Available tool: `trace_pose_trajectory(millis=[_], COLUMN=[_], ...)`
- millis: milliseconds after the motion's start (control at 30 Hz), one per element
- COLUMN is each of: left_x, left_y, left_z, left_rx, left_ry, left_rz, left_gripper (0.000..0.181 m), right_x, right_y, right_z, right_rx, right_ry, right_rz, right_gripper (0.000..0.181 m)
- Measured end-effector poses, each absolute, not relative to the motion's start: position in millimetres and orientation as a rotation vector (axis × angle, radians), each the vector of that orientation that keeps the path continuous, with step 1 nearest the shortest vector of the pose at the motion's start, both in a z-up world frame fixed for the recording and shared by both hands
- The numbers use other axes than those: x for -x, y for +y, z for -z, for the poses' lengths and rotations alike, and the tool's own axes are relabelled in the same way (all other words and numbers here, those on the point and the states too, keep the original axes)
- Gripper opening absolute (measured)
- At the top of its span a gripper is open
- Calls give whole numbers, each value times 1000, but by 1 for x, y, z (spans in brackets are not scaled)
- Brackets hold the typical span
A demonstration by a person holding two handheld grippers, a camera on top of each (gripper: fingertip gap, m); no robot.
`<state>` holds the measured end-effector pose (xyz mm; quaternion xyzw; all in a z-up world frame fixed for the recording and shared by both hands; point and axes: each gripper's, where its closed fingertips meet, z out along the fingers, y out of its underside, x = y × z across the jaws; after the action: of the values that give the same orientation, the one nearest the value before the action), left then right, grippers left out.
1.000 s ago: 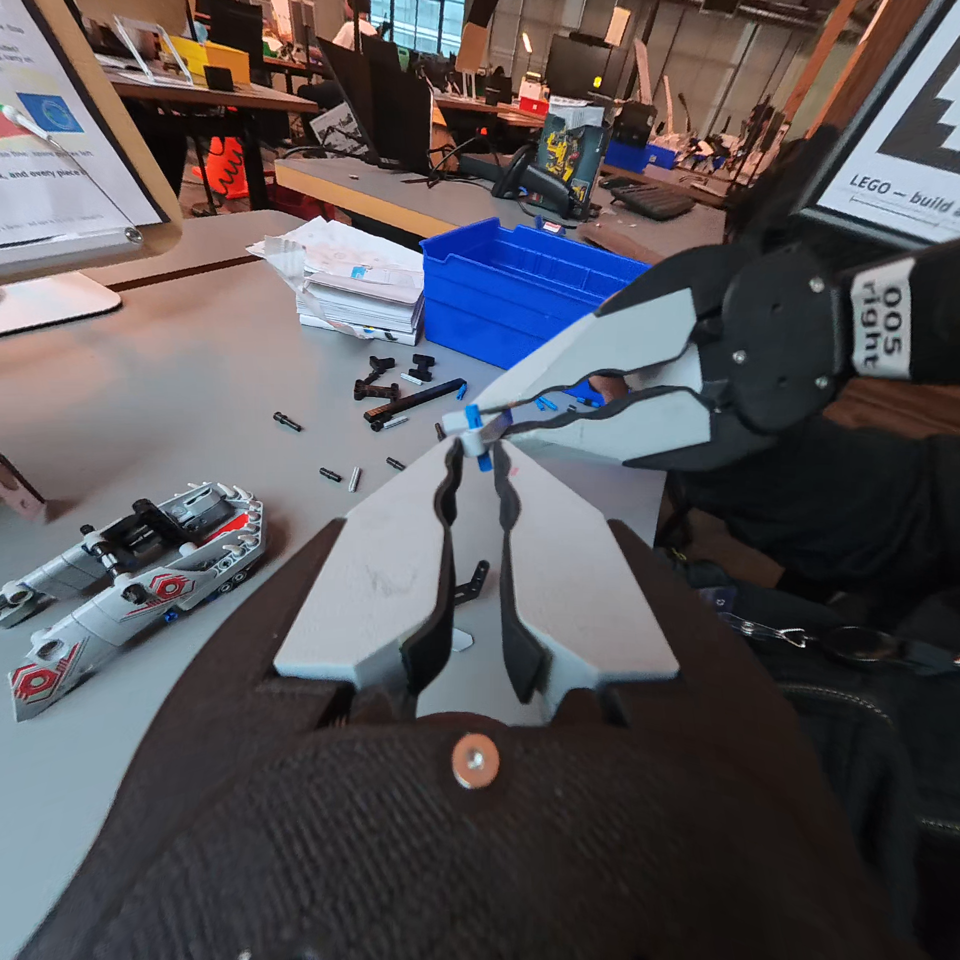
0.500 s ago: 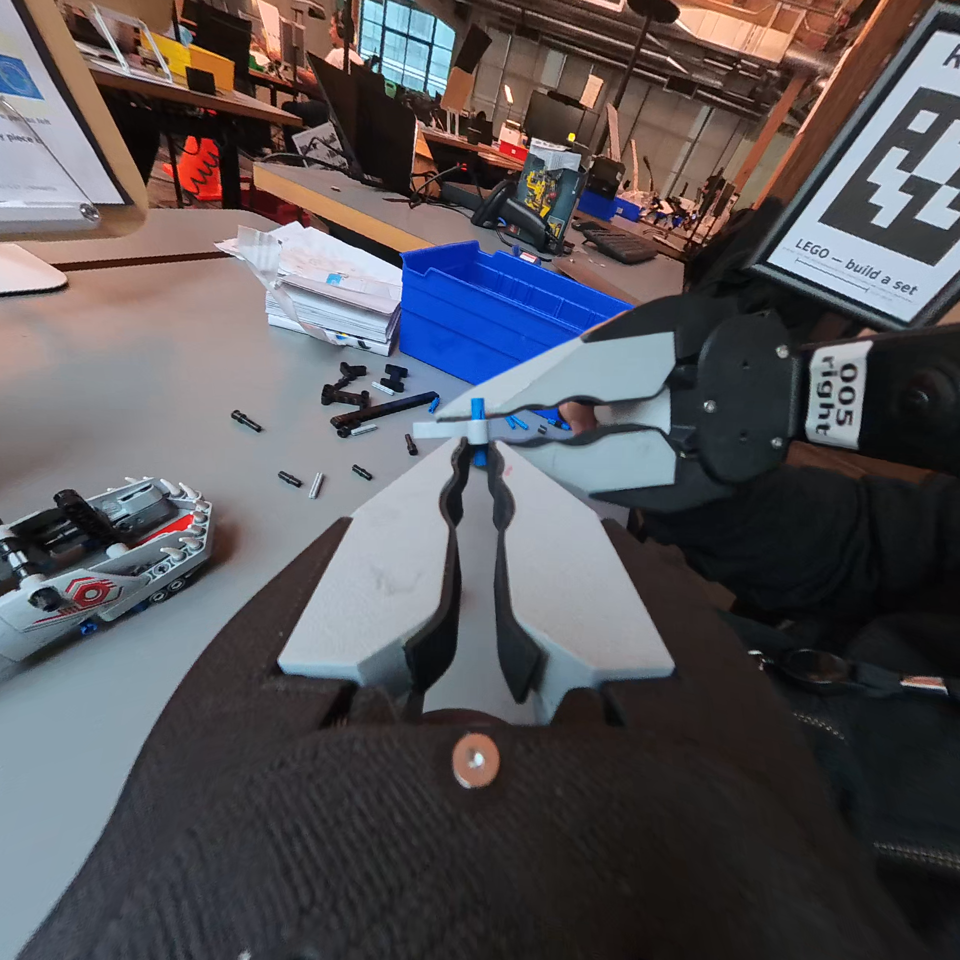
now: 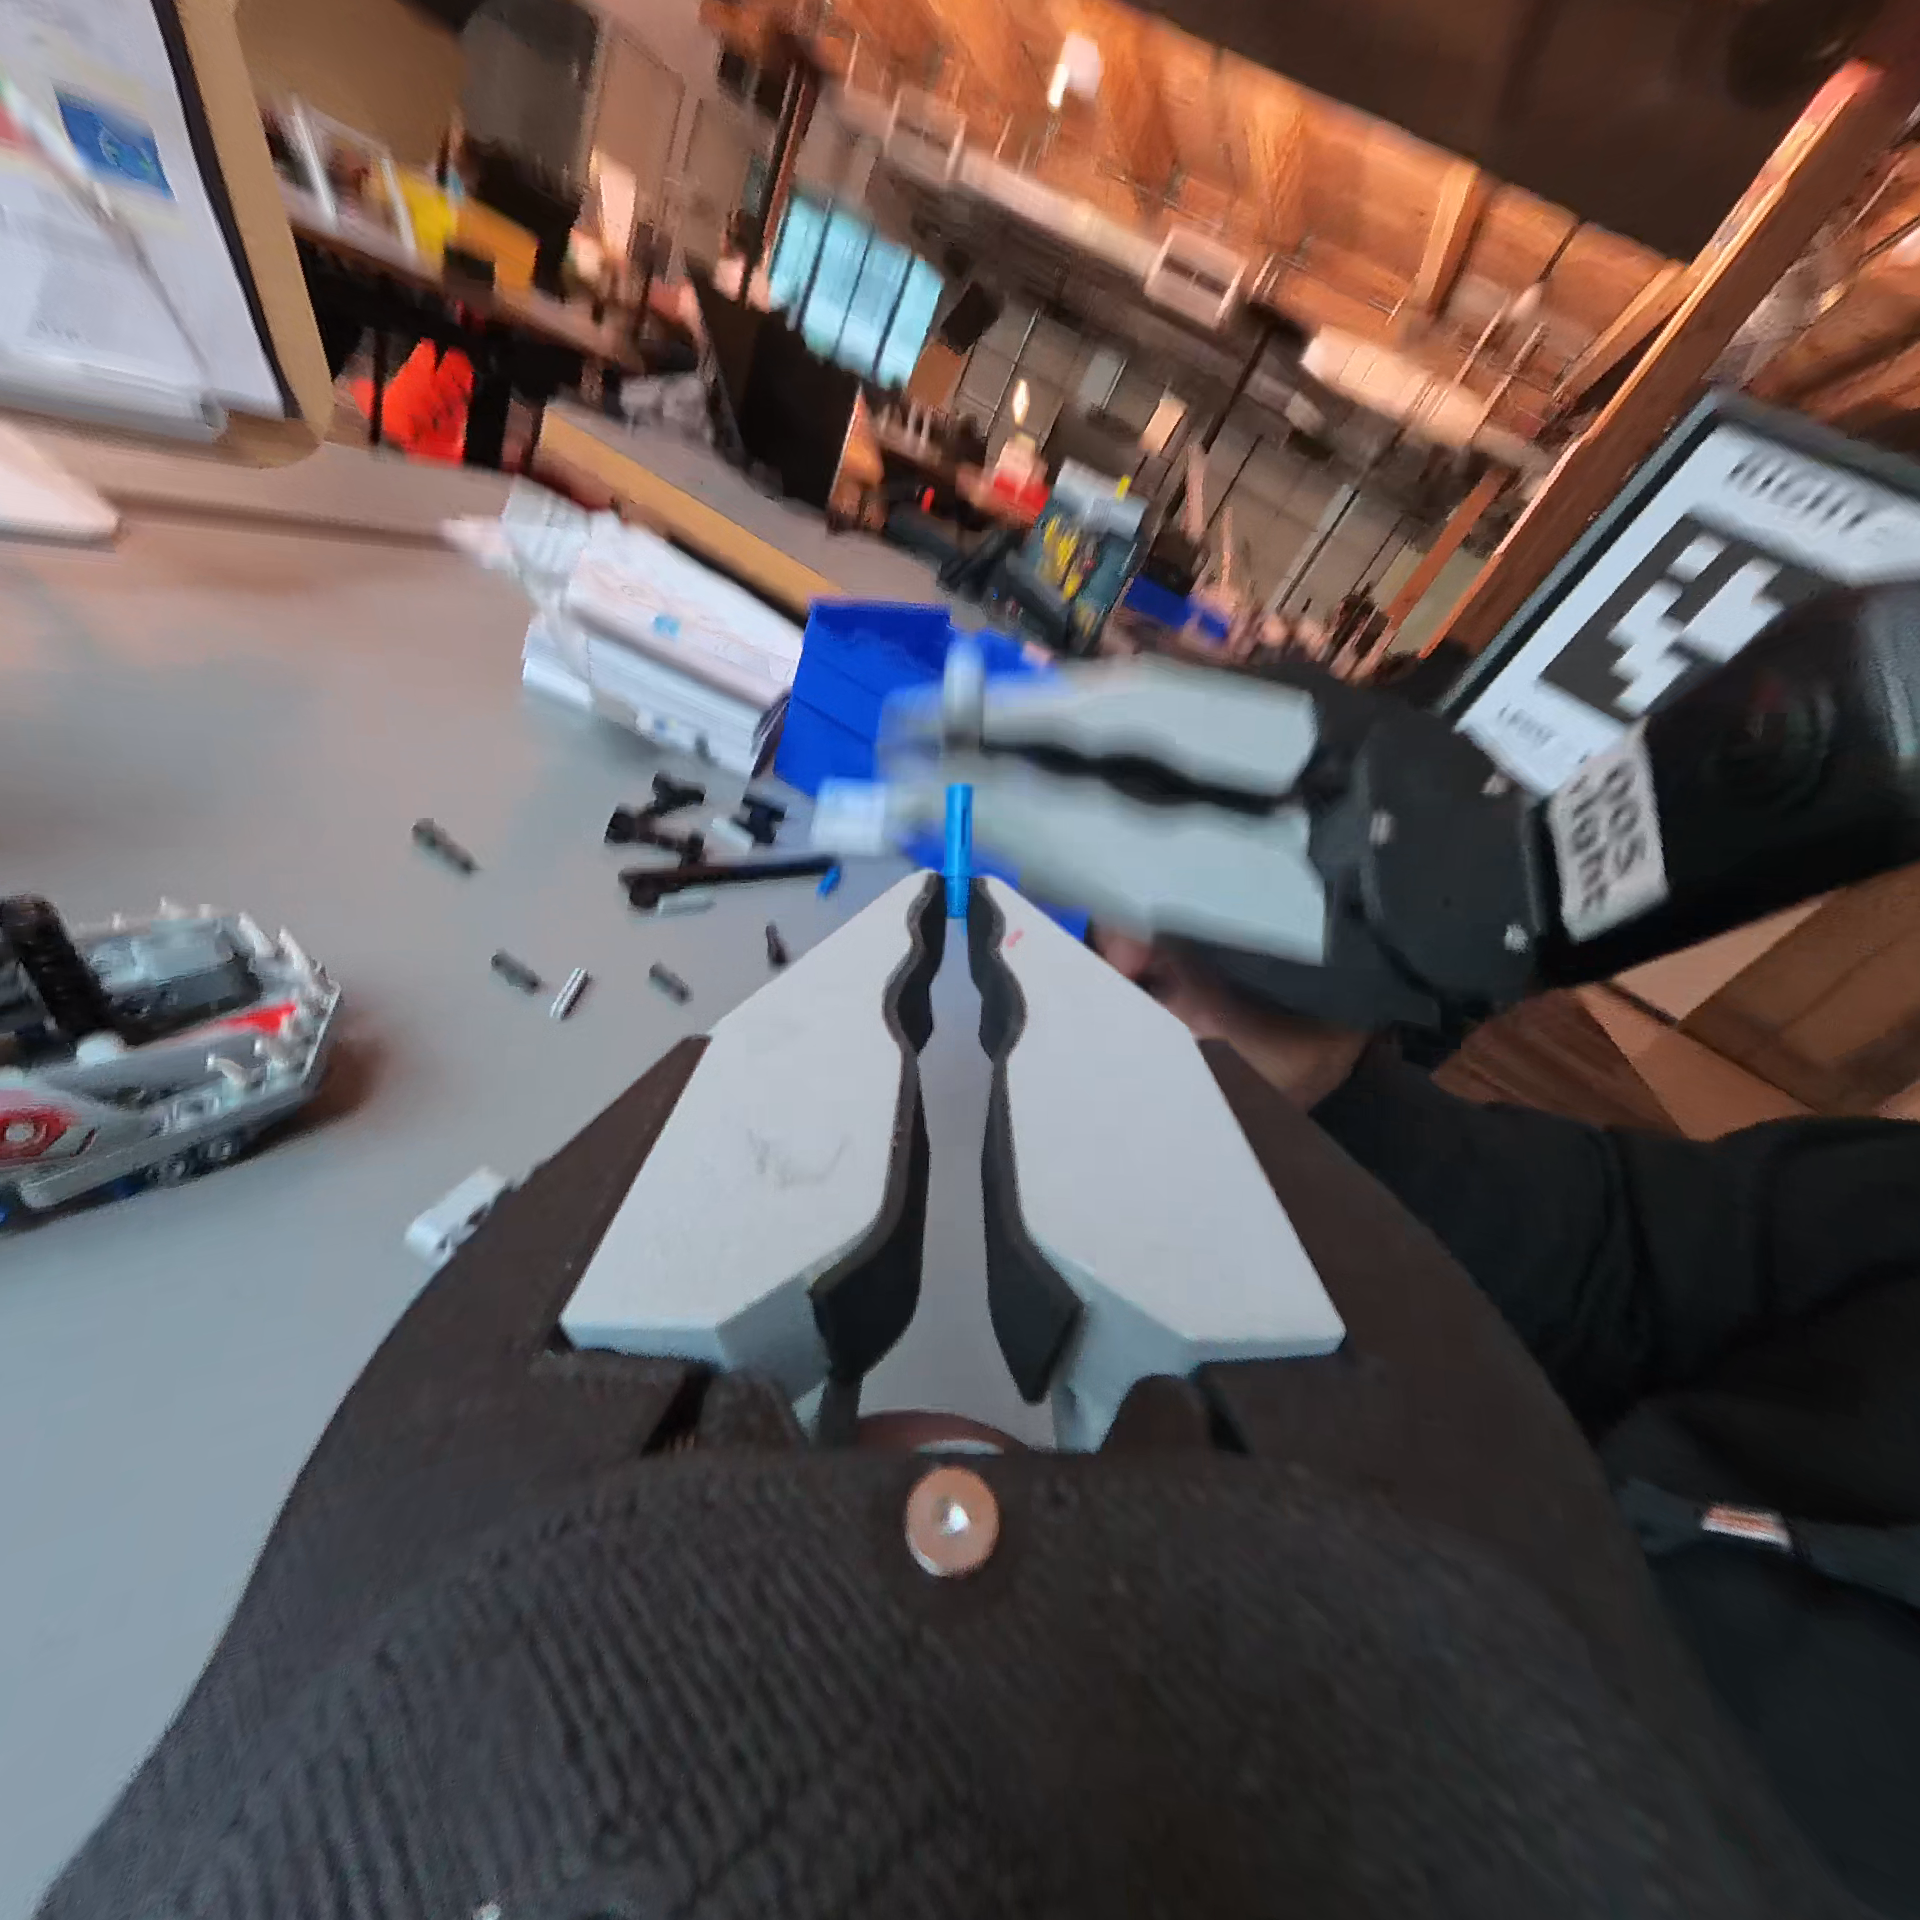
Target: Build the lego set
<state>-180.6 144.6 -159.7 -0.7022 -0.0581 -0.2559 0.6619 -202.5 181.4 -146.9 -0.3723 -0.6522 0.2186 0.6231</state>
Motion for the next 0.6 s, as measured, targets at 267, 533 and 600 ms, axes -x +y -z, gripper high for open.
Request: trace_pose_trajectory(millis=[267,533,600], left_x=[157,162,162], left_y=[160,158,157], left_z=[211,207,207], left_rx=[1783,1779,1776], left_ry=[-26,1,-7], left_rz=[560,543,561], left_gripper=[2,2,2], right_x=[147,83,70], right_y=[271,365,383], right_z=[88,99,104], right_rx=[1258,1634,1693], right_ry=[-1424,-1270,-1228], right_rz=[-1140,-1027,-975], right_gripper=[5,16,23])
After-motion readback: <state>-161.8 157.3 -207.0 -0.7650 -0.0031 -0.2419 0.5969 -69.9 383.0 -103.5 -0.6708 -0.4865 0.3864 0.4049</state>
